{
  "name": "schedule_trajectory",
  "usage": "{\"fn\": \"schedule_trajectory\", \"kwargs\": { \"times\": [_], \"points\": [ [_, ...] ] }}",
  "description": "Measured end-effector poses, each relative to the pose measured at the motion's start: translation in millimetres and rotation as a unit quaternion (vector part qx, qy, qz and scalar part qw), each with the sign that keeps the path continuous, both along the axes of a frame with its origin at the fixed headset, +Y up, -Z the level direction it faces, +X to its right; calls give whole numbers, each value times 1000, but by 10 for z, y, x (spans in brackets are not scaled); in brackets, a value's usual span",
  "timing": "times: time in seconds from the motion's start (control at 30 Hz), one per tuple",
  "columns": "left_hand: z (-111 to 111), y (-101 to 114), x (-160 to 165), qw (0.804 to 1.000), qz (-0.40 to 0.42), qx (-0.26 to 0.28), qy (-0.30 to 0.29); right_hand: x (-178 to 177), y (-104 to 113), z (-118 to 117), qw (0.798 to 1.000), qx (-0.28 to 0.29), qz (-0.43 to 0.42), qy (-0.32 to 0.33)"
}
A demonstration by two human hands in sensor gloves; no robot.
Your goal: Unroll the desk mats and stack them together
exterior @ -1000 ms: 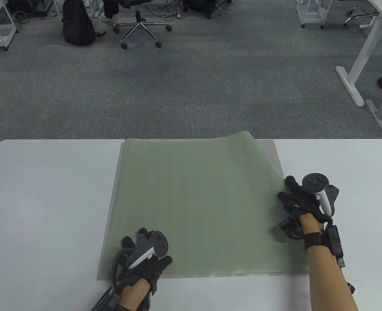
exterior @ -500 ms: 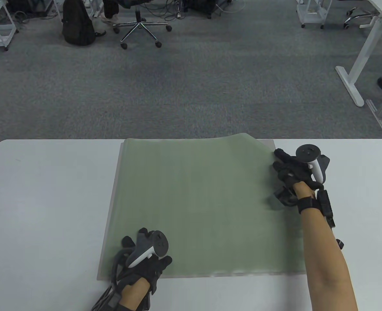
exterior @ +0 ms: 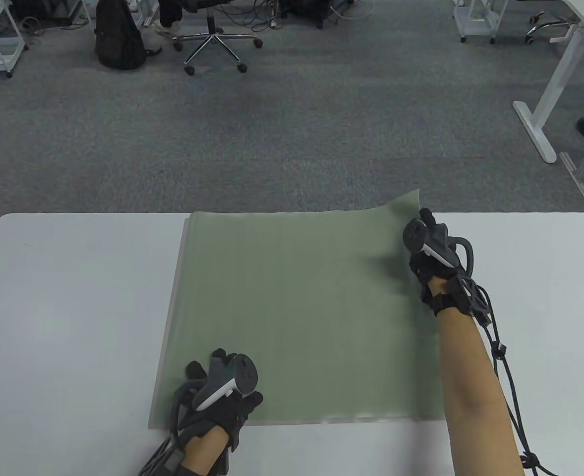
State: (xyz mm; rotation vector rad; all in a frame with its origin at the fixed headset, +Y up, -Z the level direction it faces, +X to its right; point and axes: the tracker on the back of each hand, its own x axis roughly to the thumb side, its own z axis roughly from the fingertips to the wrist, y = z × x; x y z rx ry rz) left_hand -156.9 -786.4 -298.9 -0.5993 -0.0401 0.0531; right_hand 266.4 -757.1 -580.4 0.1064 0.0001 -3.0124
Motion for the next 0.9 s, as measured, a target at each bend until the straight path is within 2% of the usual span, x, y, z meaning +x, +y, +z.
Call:
{"fn": "schedule_trajectory", "kwargs": {
  "times": [0.07,0.17,0.23,0.27,0.4,0.5,0.57,0.63,0.9],
  "points": [
    [1,1,2,1000,0,0,1,16,-81,-34,999,-30,3,-27],
    [2,1,4,1000,0,0,1,103,-182,-94,986,-103,-78,-108],
    [1,2,5,1000,-1,-1,1,169,-191,-75,977,-93,-144,-128],
    [0,3,6,1000,-1,-2,2,173,-190,-71,977,-92,-141,-132],
    [0,4,8,1000,-2,-3,2,177,-204,33,974,-125,-131,-135],
    [0,3,5,1000,0,-2,4,159,-211,130,974,-115,-143,-136],
    [4,0,2,1000,0,2,4,121,-193,190,981,-102,-125,-110],
    [4,-2,-1,1000,2,4,5,98,-206,261,977,-124,-135,-106],
    [6,-3,-11,1000,1,12,7,8,-138,522,972,-156,-150,-87]
  ]
}}
